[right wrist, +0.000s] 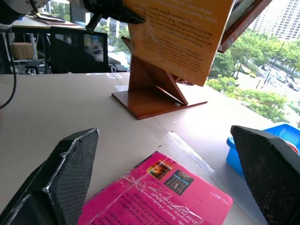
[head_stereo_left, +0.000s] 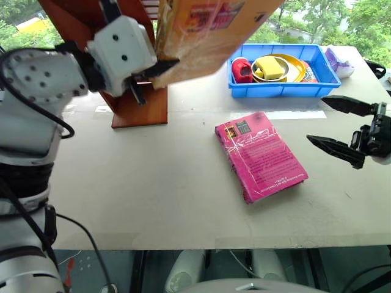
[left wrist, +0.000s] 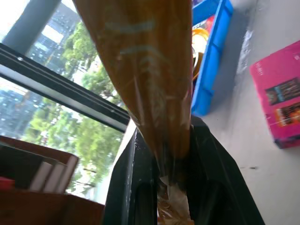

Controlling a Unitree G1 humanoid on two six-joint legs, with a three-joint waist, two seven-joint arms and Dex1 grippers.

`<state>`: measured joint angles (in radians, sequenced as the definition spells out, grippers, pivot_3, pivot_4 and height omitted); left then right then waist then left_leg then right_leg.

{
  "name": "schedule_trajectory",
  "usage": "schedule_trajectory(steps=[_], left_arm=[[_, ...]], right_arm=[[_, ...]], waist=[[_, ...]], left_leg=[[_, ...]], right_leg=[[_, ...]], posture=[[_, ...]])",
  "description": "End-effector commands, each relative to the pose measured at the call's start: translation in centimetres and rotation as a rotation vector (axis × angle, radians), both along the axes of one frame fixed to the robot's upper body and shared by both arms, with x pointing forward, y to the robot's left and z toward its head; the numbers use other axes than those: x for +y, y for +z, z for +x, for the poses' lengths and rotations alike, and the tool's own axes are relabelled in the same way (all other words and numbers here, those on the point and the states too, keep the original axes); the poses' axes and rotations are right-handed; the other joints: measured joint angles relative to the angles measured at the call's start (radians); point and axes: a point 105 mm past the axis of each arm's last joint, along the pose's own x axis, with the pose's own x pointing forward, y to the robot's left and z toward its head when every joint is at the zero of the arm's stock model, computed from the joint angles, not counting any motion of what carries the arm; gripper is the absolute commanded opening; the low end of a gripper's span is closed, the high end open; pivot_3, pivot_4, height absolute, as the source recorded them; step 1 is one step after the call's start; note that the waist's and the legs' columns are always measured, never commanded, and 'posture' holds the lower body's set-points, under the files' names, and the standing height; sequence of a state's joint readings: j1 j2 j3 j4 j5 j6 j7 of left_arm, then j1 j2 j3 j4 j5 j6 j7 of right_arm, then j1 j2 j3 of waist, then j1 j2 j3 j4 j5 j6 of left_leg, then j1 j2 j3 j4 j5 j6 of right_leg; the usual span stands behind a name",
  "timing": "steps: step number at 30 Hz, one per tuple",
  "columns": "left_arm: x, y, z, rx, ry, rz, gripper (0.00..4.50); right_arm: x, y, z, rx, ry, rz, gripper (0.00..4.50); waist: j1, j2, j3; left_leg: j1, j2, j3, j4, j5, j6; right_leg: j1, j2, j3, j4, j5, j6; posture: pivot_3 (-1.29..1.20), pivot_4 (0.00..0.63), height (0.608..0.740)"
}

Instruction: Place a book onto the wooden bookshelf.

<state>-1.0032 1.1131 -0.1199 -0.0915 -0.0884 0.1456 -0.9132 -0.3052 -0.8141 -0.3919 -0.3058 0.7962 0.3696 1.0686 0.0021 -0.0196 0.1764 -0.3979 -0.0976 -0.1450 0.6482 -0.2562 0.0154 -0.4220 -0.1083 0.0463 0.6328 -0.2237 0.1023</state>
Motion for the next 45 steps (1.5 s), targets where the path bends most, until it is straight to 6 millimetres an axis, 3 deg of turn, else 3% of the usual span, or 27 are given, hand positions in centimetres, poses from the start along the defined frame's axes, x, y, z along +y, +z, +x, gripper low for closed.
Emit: schedule_trajectory(steps=[1, 4, 7, 9, 11, 17, 22, 24, 25, 27, 30, 33, 35, 37, 38, 40, 42, 44, 45], left_arm=[[2.5, 2.2, 0.0, -0.056, 0.136, 0.137, 0.20], [4.5, 3.3, 0.2, -0.036, 0.261, 0.214, 0.20], [8.0, 3.2, 0.9, 0.025, 0.444, 0.314, 0.20], [10.9, 2.5, 1.1, 0.088, 0.582, 0.414, 0.20], [12.5, 1.5, 1.5, 0.160, 0.653, 0.479, 0.20], [14.5, -2.2, 2.9, 0.370, 0.738, 0.543, 0.20], [12.7, -4.1, 5.3, 0.446, 0.714, 0.456, 0.20], [12.4, -4.4, 5.3, 0.492, 0.703, 0.432, 1.21], [12.2, -4.2, 5.2, 0.493, 0.699, 0.412, 1.38], [11.3, -2.6, 5.5, 0.411, 0.674, 0.335, 2.46], [10.4, -1.3, 4.1, 0.379, 0.618, 0.253, 3.82], [10.2, -0.4, 2.5, 0.359, 0.595, 0.177, 3.82], [10.0, 0.6, 0.4, 0.378, 0.574, 0.004, 3.82], [8.4, 1.0, -1.5, 0.430, 0.467, -0.181, 3.82], [6.6, 1.0, -2.7, 0.474, 0.338, -0.307, 3.82], [3.7, -0.1, -5.2, 0.573, 0.126, -0.450, 3.82], [1.4, -2.2, -6.3, 0.682, -0.019, -0.608, 3.82], [-0.4, -4.5, -6.6, 0.732, -0.105, -0.696, 3.82], [-1.0, -6.3, -5.8, 0.715, -0.090, -0.722, 3.82]], right_arm=[[0.2, 0.4, 0.3, -0.060, 0.008, 0.011, 4.50], [0.7, 0.1, 0.7, -0.066, 0.028, 0.019, 4.50], [0.9, 0.2, 1.1, -0.084, 0.044, 0.029, 4.50], [1.1, 0.4, 1.3, -0.100, 0.055, 0.039, 4.50], [1.4, 0.6, 1.3, -0.112, 0.068, 0.050, 4.50], [1.9, 1.6, 1.1, -0.143, 0.075, 0.056, 4.50], [2.2, 1.7, 0.6, -0.151, 0.057, 0.063, 4.50], [2.5, 1.7, 0.2, -0.148, 0.054, 0.063, 4.50], [2.5, 1.8, 0.1, -0.146, 0.052, 0.062, 4.50], [2.4, 1.9, -0.2, -0.141, 0.050, 0.058, 4.50], [2.0, 1.9, -0.1, -0.134, 0.036, 0.047, 4.50], [1.8, 1.8, 0.1, -0.129, 0.025, 0.037, 4.50], [1.5, 2.0, 0.1, -0.125, 0.024, 0.043, 4.50], [1.1, 2.1, 0.2, -0.120, 0.018, 0.051, 4.50], [0.8, 2.2, 0.3, -0.110, 0.010, 0.057, 4.50], [0.2, 1.7, 0.6, -0.075, -0.013, 0.041, 4.50], [-0.5, 1.2, 0.7, -0.043, -0.046, 0.019, 4.50], [-1.3, 0.7, 0.5, -0.013, -0.082, 0.000, 4.50], [-1.9, 0.1, 0.3, 0.008, -0.113, -0.021, 4.50]], waist=[[-0.006, 0.000, 0.000], [-0.015, 0.000, 0.001], [-0.020, 0.000, 0.001], [-0.026, 0.000, 0.001], [-0.035, 0.000, 0.001], [-0.050, 0.000, 0.001], [-0.059, 0.004, -0.001], [-0.058, 0.005, -0.001], [-0.058, 0.005, -0.001], [-0.061, 0.003, 0.000], [-0.063, 0.002, 0.001], [-0.067, 0.002, 0.001], [-0.069, 0.001, 0.001], [-0.069, 0.001, 0.001], [-0.066, 0.001, 0.001], [-0.062, 0.002, 0.001], [-0.055, 0.002, 0.001], [-0.045, 0.001, 0.002], [-0.043, 0.001, 0.002]], left_leg=[[0.000, 0.000, 0.000, 0.000, 0.000, 0.000], [-0.001, -0.001, -0.001, 0.000, 0.000, 0.000], [-0.001, -0.003, -0.001, 0.002, 0.000, 0.000], [-0.001, -0.003, 0.000, 0.002, 0.000, 0.000], [0.000, -0.003, 0.000, 0.003, 0.000, 0.000], [0.001, -0.002, 0.000, 0.006, 0.000, 0.000], [0.003, -0.001, 0.000, 0.006, 0.000, 0.000], [0.004, -0.002, 0.000, 0.006, 0.000, 0.001], [0.005, -0.002, 0.000, 0.006, 0.000, 0.001], [0.005, -0.001, -0.001, 0.007, 0.000, 0.002], [0.005, 0.000, -0.002, 0.009, 0.000, 0.001], [0.002, 0.001, -0.003, 0.011, 0.001, 0.000], [0.001, 0.001, -0.003, 0.011, 0.002, -0.002], [-0.001, 0.001, -0.002, 0.012, 0.001, -0.002], [-0.001, 0.001, -0.002, 0.012, 0.001, -0.002], [-0.001, 0.001, -0.002, 0.013, 0.001, -0.001], [0.000, 0.001, -0.002, 0.015, 0.000, 0.001], [0.001, 0.002, -0.003, 0.019, 0.000, 0.001], [0.001, 0.002, -0.002, 0.020, 0.000, 0.000]], right_leg=[[0.000, 0.000, 0.000, 0.000, 0.000, 0.000], [0.000, 0.000, -0.001, 0.000, 0.000, 0.000], [0.000, 0.000, -0.002, 0.001, 0.000, 0.001], [0.000, 0.001, -0.001, 0.003, 0.000, 0.001], [-0.001, 0.001, -0.001, 0.005, 0.000, 0.001], [-0.001, 0.002, -0.001, 0.010, -0.001, 0.001], [-0.001, 0.003, 0.000, 0.013, -0.001, 0.001], [0.000, 0.003, 0.000, 0.015, -0.001, 0.001], [0.000, 0.003, 0.001, 0.017, -0.001, 0.001], [0.000, 0.003, 0.001, 0.020, -0.001, 0.001], [-0.001, 0.003, 0.001, 0.022, -0.001, 0.001], [-0.003, 0.003, 0.003, 0.021, -0.001, 0.001], [-0.004, 0.003, 0.003, 0.021, -0.001, 0.001], [-0.006, 0.003, 0.004, 0.022, -0.001, 0.001], [-0.006, 0.003, 0.004, 0.022, -0.001, 0.001], [-0.006, 0.003, 0.004, 0.024, -0.001, 0.001], [-0.004, 0.003, 0.003, 0.025, -0.001, 0.001], [-0.001, 0.003, 0.001, 0.024, -0.001, 0.001], [-0.001, 0.004, 0.000, 0.025, -0.001, 0.000]], posture=[[0.00, 0.150, 0.740], [0.00, 0.150, 0.740], [0.00, 0.150, 0.740], [0.00, 0.150, 0.740], [0.00, 0.150, 0.740], [0.00, 0.150, 0.740], [0.00, 0.150, 0.740], [0.00, 0.150, 0.740], [0.00, 0.150, 0.740], [0.00, 0.150, 0.740], [0.00, 0.150, 0.740], [0.00, 0.150, 0.740], [0.00, 0.150, 0.740], [0.00, 0.150, 0.740], [0.00, 0.150, 0.740], [0.00, 0.150, 0.740], [0.00, 0.150, 0.740], [0.00, 0.150, 0.740], [0.00, 0.150, 0.740]])
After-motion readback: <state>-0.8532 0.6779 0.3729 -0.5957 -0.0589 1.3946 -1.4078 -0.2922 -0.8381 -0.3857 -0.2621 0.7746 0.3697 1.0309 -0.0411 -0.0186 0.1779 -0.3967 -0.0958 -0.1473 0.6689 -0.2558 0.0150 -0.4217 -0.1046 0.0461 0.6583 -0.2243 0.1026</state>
